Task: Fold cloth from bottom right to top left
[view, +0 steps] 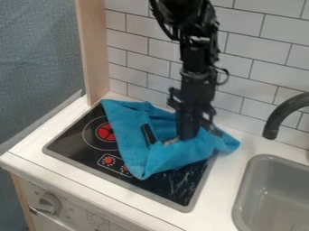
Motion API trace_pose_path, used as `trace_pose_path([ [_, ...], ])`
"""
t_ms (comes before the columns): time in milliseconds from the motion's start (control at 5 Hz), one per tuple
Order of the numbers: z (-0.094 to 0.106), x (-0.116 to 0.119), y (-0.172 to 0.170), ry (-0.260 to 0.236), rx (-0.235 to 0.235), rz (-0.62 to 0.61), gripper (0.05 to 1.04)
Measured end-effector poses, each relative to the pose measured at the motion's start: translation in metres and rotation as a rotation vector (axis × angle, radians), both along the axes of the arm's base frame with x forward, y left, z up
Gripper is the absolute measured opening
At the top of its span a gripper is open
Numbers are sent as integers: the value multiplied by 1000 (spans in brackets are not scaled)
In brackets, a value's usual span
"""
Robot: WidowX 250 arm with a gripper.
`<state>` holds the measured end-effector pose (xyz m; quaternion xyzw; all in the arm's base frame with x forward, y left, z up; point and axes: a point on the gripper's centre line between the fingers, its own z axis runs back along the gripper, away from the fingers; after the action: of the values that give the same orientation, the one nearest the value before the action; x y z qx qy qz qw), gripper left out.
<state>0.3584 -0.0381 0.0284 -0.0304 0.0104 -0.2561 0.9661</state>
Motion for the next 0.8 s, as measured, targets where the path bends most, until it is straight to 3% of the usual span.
trace_pose_path([
  [200, 16, 18, 10, -55, -2, 24, 50],
  [400, 22, 32, 20, -80, 19, 51, 50],
  [800, 11, 55, 56, -77, 60, 126, 50],
])
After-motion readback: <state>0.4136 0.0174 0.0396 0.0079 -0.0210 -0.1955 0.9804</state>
